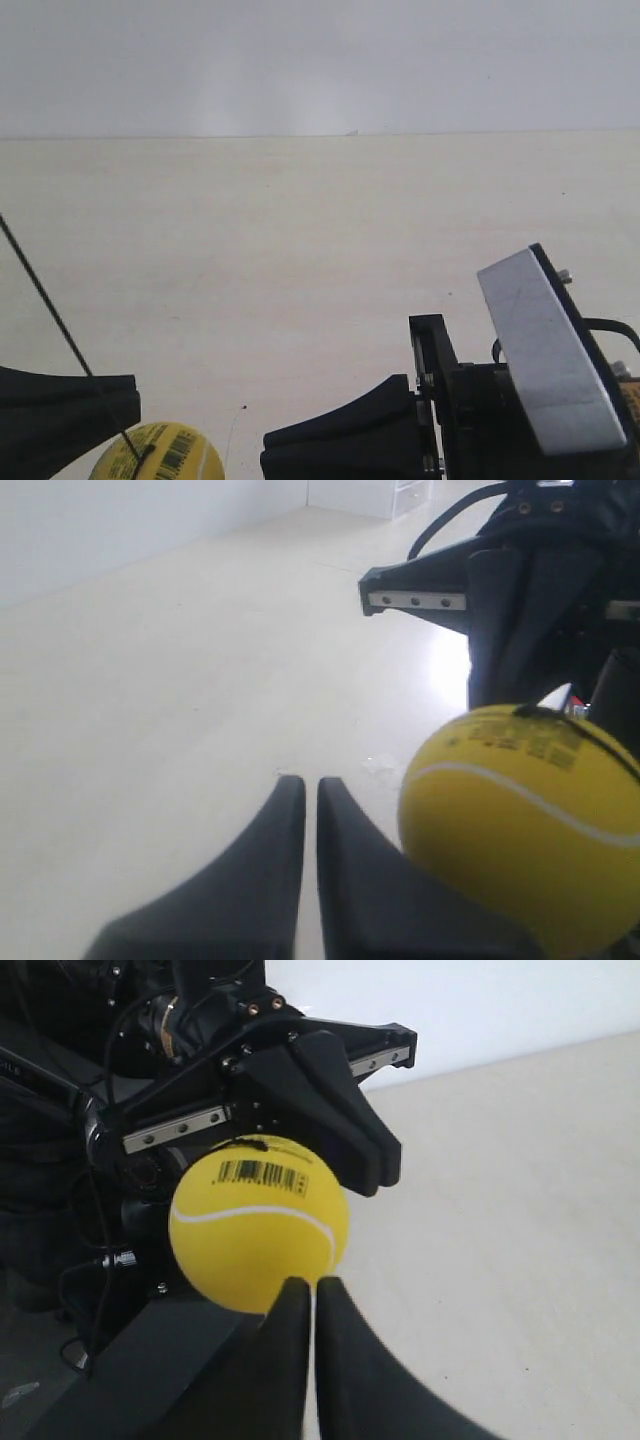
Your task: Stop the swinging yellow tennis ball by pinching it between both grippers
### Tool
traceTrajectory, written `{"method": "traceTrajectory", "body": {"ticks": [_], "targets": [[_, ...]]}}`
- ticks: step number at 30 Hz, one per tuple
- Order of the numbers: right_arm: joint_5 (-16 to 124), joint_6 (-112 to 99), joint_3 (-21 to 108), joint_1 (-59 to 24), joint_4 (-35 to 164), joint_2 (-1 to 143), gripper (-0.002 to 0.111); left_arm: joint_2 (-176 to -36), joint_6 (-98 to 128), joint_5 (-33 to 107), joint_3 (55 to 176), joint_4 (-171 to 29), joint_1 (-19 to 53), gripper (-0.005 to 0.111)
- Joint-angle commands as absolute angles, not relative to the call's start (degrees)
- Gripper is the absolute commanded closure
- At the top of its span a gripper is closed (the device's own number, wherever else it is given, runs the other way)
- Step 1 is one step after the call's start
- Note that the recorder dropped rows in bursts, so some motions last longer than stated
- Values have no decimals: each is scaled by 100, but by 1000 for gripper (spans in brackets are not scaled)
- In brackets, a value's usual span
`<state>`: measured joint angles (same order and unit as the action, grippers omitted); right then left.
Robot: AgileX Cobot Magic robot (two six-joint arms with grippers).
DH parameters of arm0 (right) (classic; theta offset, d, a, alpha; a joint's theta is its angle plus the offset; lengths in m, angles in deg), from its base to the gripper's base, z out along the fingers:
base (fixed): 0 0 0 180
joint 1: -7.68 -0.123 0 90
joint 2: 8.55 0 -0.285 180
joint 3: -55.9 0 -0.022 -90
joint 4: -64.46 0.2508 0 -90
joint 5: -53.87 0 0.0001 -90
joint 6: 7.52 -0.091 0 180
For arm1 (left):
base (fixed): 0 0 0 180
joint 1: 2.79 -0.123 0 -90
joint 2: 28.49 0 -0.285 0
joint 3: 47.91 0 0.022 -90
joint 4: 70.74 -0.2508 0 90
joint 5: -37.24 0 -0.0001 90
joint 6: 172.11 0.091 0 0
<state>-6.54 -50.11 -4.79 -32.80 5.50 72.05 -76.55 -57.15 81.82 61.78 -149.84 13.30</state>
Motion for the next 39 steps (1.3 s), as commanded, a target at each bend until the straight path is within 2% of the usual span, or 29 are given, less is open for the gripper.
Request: {"method": "traceTrajectory", "body": {"ticks": [1,8,23,28,34,39], "targets": [[-716,-4948,-454,-3285,504,7200,108,-7681,-6049,7459,6150,-14765,1375,102],[-716,-4902,-454,-3285,504,7200,108,-7670,-5846,8103,6150,-14858,1375,102],[-703,-4917,-454,-3285,504,7200,108,-7670,-6319,8504,6150,-15381,1375,102],[-472,-4917,-454,-3285,504,7200,108,-7670,-6988,7389,6084,-15726,1375,102],[-495,-4917,-454,-3285,504,7200,108,-7601,-6529,8128,6084,-15528,1375,102],[-457,-4917,-454,-3285,504,7200,108,-6942,-6411,8502,6034,-15541,1375,102]]}}
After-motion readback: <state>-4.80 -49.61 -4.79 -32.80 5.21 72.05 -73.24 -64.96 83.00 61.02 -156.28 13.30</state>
